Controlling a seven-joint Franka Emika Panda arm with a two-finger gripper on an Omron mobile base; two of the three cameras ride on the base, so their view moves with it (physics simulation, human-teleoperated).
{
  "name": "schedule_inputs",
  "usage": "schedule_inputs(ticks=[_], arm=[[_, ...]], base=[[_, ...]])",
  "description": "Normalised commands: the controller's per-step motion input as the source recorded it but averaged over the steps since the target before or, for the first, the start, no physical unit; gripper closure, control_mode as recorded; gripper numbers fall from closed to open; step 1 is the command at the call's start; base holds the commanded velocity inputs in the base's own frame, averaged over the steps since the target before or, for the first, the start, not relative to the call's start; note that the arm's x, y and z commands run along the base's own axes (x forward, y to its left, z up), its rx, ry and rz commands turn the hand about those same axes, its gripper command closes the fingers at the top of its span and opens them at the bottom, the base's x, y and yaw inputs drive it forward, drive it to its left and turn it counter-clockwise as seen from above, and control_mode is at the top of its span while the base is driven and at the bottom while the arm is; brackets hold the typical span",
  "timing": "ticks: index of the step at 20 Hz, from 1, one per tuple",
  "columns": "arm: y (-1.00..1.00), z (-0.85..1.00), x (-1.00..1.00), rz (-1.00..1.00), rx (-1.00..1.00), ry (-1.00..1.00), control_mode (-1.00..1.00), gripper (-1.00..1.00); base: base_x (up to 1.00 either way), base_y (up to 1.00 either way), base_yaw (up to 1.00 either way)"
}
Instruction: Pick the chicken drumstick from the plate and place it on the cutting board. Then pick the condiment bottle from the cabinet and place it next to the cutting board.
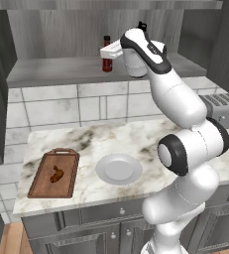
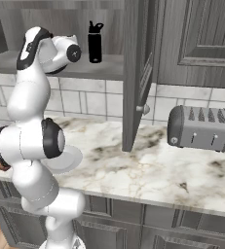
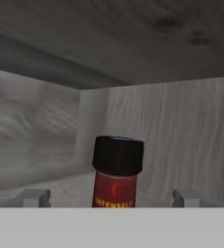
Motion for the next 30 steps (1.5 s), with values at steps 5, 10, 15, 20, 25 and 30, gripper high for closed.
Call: schedule_inputs(ticks=[5,10,15,20,25,30], arm=[[0.02,0.00,0.10,-0.01,0.00,0.00,-1.00,-1.00],[0.03,0.00,0.10,-0.01,0.00,0.00,-1.00,-1.00],[0.02,0.00,0.10,-0.01,0.00,0.00,-1.00,-1.00],[0.03,0.00,0.07,-0.01,0.00,0.00,-1.00,-1.00],[0.01,0.00,0.02,-0.01,0.00,0.00,-1.00,-1.00],[0.01,0.00,-0.03,0.00,0.00,0.00,-1.00,1.00]], base=[[0.00,0.00,0.00],[0.00,0.00,0.00],[0.00,0.00,0.00],[0.00,0.00,0.00],[0.00,0.00,0.00],[0.00,0.00,0.00]])
